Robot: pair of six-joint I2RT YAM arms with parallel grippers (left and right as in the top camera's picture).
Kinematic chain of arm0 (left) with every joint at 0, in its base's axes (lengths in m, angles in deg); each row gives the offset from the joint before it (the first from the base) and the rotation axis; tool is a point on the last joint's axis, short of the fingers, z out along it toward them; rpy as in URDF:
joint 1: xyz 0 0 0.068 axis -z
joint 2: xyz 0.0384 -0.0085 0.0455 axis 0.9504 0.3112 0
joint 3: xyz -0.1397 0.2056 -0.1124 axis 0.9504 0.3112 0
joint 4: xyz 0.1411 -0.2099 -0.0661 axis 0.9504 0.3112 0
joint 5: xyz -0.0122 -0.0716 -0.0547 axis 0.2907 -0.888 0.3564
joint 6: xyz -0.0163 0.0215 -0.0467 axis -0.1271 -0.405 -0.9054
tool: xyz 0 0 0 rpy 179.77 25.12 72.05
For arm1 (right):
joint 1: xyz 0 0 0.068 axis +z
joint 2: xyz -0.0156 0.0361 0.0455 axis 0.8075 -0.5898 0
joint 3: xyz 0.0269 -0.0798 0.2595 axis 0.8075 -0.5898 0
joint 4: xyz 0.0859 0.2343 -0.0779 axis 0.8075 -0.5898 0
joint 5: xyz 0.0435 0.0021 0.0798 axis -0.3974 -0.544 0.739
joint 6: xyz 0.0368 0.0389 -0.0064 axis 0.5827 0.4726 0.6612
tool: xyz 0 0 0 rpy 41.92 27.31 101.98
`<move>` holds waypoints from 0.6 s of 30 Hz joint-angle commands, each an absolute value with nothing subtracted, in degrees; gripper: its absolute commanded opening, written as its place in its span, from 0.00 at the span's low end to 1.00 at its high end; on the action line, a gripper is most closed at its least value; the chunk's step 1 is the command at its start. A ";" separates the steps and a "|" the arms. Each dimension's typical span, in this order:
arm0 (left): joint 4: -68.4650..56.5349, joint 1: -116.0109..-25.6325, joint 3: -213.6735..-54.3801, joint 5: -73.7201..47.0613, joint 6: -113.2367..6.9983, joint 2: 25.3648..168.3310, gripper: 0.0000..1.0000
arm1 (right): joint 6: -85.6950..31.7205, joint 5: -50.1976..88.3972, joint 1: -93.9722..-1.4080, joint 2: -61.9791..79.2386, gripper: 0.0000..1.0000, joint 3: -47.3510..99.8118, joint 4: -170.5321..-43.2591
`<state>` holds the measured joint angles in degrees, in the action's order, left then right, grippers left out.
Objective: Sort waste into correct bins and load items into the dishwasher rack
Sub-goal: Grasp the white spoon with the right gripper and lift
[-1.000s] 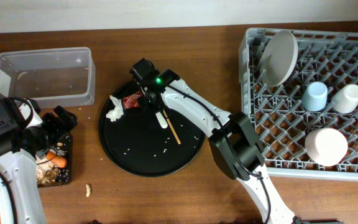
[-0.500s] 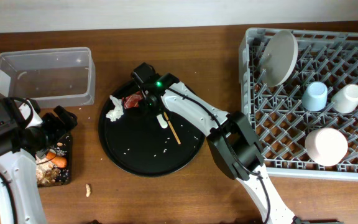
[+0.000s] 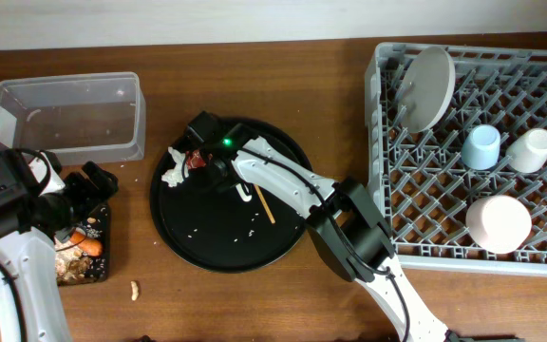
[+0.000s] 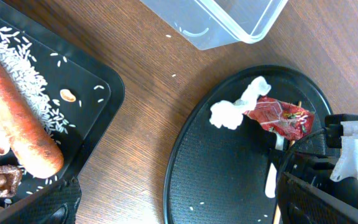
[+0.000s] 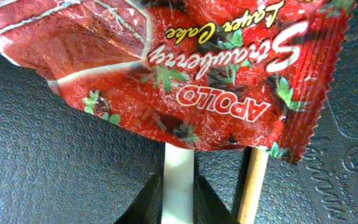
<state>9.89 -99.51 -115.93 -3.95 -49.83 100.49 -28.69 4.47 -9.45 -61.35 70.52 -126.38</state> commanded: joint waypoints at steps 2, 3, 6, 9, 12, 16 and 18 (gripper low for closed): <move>9.80 -99.79 -116.85 -4.37 -48.93 100.51 0.99 | -25.96 3.68 -9.25 -61.91 0.08 70.06 -129.48; 9.80 -99.79 -116.85 -4.37 -48.93 100.53 0.99 | -25.94 3.70 -9.30 -61.41 0.06 70.06 -129.88; 9.80 -99.79 -116.85 -4.37 -48.93 100.51 0.99 | -25.96 3.94 -9.34 -59.42 0.05 70.63 -132.02; 9.80 -99.79 -116.85 -4.37 -48.93 100.51 0.99 | -25.96 4.60 -9.34 -56.51 0.04 71.94 -135.80; 9.80 -99.79 -116.85 -4.37 -48.93 100.51 0.99 | -25.96 4.60 -9.34 -54.18 0.04 74.04 -140.46; 9.80 -99.79 -116.85 -4.37 -48.93 100.51 0.99 | -25.72 4.58 -9.67 -50.74 0.04 74.87 -144.98; 9.80 -99.79 -116.85 -4.37 -48.93 100.51 0.99 | -25.74 4.86 -10.41 -48.93 0.04 74.94 -146.93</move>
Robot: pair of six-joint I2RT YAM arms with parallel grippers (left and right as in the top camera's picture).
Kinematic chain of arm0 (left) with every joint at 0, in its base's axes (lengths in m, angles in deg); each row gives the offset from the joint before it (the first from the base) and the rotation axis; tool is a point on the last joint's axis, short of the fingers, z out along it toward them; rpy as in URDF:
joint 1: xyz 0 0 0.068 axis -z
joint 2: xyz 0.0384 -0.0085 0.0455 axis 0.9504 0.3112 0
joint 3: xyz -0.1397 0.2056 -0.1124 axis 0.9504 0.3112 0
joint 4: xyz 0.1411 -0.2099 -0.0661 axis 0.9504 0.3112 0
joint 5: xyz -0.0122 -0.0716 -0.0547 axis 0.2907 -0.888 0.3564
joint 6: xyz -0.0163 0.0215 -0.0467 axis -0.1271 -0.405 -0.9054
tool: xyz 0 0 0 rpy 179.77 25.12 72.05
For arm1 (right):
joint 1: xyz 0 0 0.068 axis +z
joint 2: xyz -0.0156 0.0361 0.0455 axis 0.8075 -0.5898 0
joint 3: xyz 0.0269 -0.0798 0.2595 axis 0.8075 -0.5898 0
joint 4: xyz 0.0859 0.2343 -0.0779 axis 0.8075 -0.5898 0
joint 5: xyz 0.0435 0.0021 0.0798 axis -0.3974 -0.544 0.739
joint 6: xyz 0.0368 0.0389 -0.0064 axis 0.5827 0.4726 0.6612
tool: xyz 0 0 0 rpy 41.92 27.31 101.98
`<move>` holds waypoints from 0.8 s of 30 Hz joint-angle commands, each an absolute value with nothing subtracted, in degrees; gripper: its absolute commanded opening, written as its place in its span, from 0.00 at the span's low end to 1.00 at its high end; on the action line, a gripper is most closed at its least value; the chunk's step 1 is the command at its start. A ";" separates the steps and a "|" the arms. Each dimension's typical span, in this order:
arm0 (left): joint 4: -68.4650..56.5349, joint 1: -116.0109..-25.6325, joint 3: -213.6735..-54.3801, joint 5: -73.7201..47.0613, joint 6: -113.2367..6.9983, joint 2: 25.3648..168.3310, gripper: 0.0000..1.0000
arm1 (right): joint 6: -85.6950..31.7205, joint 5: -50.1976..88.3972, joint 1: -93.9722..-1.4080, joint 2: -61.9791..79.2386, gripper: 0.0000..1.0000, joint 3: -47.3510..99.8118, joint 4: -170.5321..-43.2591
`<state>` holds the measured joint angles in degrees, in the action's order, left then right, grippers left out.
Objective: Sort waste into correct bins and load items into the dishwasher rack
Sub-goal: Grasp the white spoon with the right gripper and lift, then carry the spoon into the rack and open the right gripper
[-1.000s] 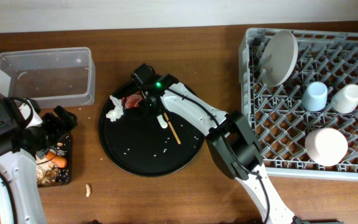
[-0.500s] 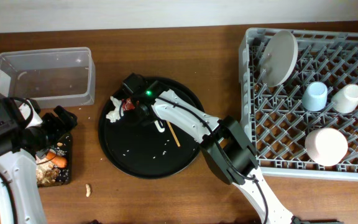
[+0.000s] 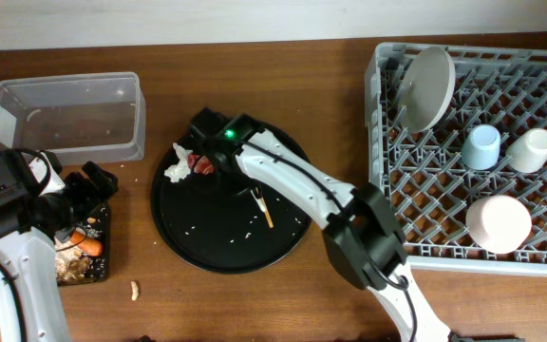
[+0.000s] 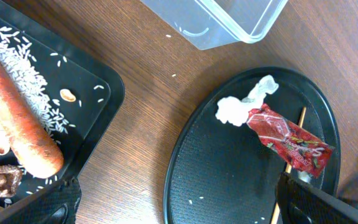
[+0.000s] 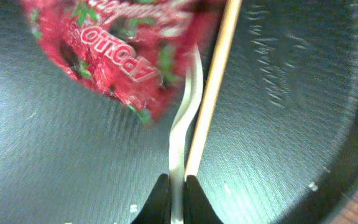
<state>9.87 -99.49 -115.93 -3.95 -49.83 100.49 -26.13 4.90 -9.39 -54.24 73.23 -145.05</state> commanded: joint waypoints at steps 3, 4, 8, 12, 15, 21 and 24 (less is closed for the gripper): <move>9.80 -99.79 -116.83 -4.37 -48.93 100.53 0.99 | -25.41 5.32 -12.36 -45.50 0.04 74.96 -150.51; 9.80 -99.79 -116.85 -4.37 -48.93 100.51 0.99 | -25.35 5.82 -13.41 -44.27 0.04 74.94 -151.43; 9.80 -99.79 -116.85 -4.37 -48.93 100.51 0.99 | -25.37 6.96 -20.10 -39.34 0.04 74.96 -153.48; 9.80 -99.79 -116.85 -4.37 -48.93 100.51 0.99 | -25.48 6.52 -30.11 -36.19 0.04 74.96 -152.54; 9.80 -99.79 -116.85 -4.37 -48.93 100.51 0.99 | -26.75 6.28 -36.95 -36.01 0.04 74.94 -151.82; 9.80 -99.79 -116.85 -4.37 -48.93 100.51 0.99 | -32.98 9.89 -50.28 -36.58 0.04 74.79 -147.19; 9.80 -99.79 -116.85 -4.37 -48.93 100.53 0.99 | -33.39 10.43 -52.47 -38.18 0.04 74.79 -145.79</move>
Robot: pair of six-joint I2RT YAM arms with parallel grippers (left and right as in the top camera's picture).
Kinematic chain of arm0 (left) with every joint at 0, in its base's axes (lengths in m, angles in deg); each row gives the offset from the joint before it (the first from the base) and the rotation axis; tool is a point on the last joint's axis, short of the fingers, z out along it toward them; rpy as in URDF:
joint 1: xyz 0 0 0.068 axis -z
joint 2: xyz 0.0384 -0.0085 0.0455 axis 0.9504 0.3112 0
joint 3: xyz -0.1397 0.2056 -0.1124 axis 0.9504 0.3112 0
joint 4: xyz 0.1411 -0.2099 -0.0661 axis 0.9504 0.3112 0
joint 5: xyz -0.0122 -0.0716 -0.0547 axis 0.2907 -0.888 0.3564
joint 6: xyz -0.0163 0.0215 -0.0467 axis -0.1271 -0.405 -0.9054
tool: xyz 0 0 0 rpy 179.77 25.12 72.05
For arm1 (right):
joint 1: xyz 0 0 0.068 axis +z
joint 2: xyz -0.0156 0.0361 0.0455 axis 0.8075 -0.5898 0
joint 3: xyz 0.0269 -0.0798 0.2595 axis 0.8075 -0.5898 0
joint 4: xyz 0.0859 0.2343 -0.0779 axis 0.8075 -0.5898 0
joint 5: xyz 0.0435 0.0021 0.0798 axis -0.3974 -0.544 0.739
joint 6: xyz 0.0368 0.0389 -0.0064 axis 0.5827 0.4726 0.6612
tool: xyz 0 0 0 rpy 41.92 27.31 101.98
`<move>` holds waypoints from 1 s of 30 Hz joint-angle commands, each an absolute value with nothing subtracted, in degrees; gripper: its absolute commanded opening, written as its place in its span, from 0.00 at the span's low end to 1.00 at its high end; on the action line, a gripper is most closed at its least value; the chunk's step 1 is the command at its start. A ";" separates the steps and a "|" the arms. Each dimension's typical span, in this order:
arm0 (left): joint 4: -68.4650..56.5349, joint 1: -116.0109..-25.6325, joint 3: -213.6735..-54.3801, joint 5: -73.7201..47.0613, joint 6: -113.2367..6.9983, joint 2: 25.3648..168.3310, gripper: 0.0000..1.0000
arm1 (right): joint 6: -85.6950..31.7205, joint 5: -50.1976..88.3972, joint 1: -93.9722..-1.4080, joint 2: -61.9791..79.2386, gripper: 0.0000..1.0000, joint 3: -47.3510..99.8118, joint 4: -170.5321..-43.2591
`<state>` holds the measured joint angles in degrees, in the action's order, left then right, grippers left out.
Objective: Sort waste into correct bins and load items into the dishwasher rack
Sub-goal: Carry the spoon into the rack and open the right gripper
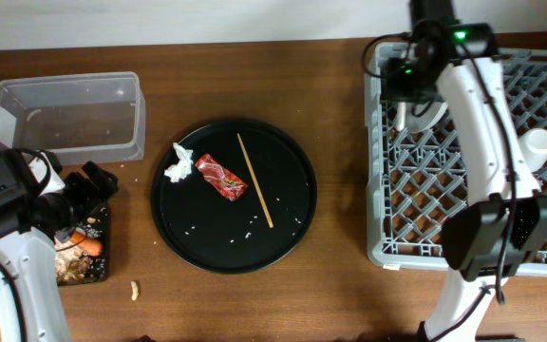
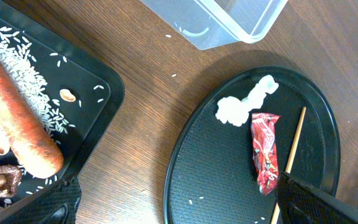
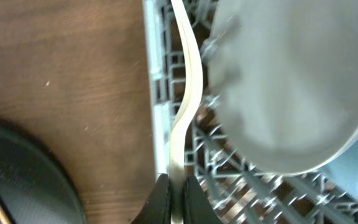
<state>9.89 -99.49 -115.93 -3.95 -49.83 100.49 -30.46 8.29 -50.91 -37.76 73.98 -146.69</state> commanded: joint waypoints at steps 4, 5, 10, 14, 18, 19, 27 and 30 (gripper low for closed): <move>9.80 -99.79 -116.85 -4.37 -48.93 100.51 0.99 | -35.25 10.41 -52.55 -42.68 0.04 74.79 -142.82; 9.80 -99.79 -116.85 -4.37 -48.93 100.51 0.99 | -35.58 10.43 -52.40 -43.40 0.04 74.79 -142.47; 9.80 -99.79 -116.85 -4.37 -48.93 100.51 0.99 | -35.53 10.46 -52.36 -47.38 0.25 74.79 -141.53; 9.80 -99.79 -116.85 -4.37 -48.93 100.51 0.99 | -35.53 10.48 -52.36 -47.53 0.93 74.92 -142.73; 9.80 -99.79 -116.85 -4.37 -48.93 100.51 0.99 | -34.13 10.50 -52.31 -46.00 0.96 74.96 -145.70; 9.80 -99.79 -116.85 -4.37 -48.93 100.53 0.99 | -33.15 10.50 -52.18 -44.62 0.96 74.96 -146.77; 9.80 -99.79 -116.85 -4.37 -48.93 100.51 0.99 | -32.91 19.88 -43.72 -33.24 0.96 74.96 -149.70; 9.80 -99.79 -116.85 -4.37 -48.93 100.51 0.99 | -32.89 19.88 -36.88 -34.31 0.90 74.70 -148.78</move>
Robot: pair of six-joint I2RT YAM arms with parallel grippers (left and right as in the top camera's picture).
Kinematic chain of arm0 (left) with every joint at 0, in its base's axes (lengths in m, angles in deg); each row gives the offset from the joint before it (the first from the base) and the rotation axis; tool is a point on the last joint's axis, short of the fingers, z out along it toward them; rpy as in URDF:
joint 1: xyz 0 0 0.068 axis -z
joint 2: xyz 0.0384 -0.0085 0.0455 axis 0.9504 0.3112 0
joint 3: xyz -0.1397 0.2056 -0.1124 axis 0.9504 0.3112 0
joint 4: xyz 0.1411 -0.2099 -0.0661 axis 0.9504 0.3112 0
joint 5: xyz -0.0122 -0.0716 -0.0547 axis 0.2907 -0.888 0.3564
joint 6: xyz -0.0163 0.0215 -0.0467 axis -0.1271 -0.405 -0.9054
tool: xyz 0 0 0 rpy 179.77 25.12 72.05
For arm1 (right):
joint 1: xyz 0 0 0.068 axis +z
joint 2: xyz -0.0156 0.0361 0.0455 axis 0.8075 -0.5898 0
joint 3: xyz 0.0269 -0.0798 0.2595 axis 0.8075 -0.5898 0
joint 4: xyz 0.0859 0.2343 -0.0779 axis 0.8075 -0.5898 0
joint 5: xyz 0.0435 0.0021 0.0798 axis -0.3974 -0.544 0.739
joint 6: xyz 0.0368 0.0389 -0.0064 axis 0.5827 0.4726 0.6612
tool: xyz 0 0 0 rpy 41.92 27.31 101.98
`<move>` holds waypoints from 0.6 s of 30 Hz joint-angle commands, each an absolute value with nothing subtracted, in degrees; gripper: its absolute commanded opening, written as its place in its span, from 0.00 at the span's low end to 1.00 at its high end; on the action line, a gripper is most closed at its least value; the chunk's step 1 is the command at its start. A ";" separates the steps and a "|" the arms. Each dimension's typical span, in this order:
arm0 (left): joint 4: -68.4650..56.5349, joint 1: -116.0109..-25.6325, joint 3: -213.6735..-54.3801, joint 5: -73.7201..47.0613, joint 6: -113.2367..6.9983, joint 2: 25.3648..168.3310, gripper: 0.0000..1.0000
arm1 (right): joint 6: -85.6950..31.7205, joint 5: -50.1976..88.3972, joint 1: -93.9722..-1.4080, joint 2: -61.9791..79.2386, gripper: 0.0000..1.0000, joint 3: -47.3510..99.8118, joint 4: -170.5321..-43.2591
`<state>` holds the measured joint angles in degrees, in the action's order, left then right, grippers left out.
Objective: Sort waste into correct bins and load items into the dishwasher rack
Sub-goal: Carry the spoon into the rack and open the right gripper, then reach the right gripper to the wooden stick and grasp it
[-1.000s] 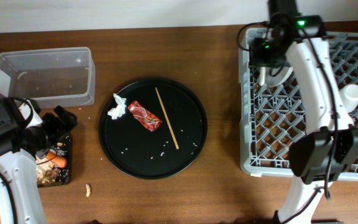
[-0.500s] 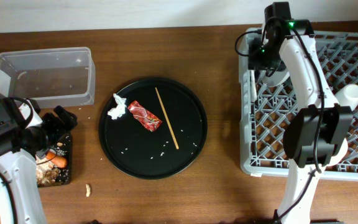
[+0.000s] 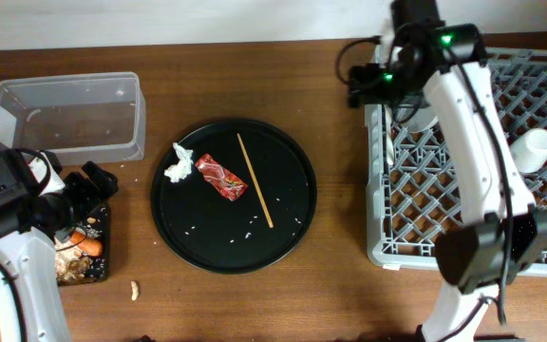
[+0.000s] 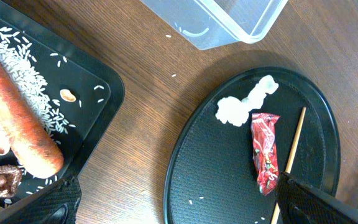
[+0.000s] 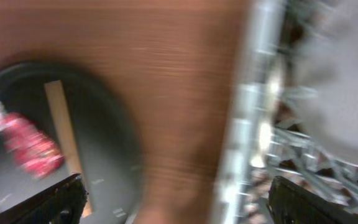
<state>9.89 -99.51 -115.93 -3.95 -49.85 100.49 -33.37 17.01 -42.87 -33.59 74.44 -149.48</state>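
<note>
The black round tray (image 3: 207,228) holds a red strawberry-cake wrapper (image 3: 221,177), a crumpled white tissue (image 3: 177,163) and a wooden stick (image 3: 254,193). All three also show in the left wrist view: wrapper (image 4: 265,152), tissue (image 4: 232,111), stick (image 4: 289,155). My right gripper (image 3: 361,87) hangs open and empty over the left edge of the grey dish rack (image 3: 482,237); its own view is blurred. A white utensil (image 3: 390,144) lies in the rack just inside that edge. My left gripper (image 3: 91,190) is open above the black food tray (image 3: 98,271).
A clear plastic bin (image 3: 69,116) stands at the back left. The food tray carries a sausage (image 4: 20,118) and scattered rice. A white cup (image 3: 533,147) sits in the rack; other dishes there are hidden by my right arm. A crumb (image 3: 134,288) lies on the table.
My right gripper, then shut on the white utensil over the rack, is now open and a little further left. The utensil rests in the rack. The left arm has not moved.
First my right gripper was shut on the white utensil under the wrapper on the round tray. Then it held the utensil beside the stick, the wrapper shifted. Later it held the utensil over the rack by the plate. Now the utensil lies in the rack.
</note>
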 commanded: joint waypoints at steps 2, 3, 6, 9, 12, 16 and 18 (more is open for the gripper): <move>9.80 -99.79 -116.83 -4.37 -48.93 100.51 0.99 | -32.87 19.46 -32.16 -36.36 0.71 73.98 -147.36; 9.80 -99.79 -116.85 -4.37 -48.93 100.51 0.99 | -32.87 19.44 -30.30 -37.41 0.63 73.52 -146.51; 9.80 -99.79 -116.85 -4.37 -48.93 100.51 1.00 | -30.33 16.53 -23.70 -42.72 0.50 72.40 -143.43; 9.80 -99.79 -116.85 -4.37 -48.93 100.51 0.99 | -29.44 13.10 -19.77 -47.58 0.42 72.38 -141.03; 9.80 -99.79 -116.85 -4.37 -48.93 100.51 0.99 | -27.77 9.69 -17.36 -52.93 0.39 72.36 -137.77; 9.80 -99.79 -116.85 -4.37 -48.93 100.51 0.99 | -27.27 9.69 -17.06 -57.19 0.39 72.23 -136.19; 9.80 -99.79 -116.85 -4.37 -48.93 100.51 0.99 | -27.25 9.71 -17.06 -59.40 0.38 72.12 -135.25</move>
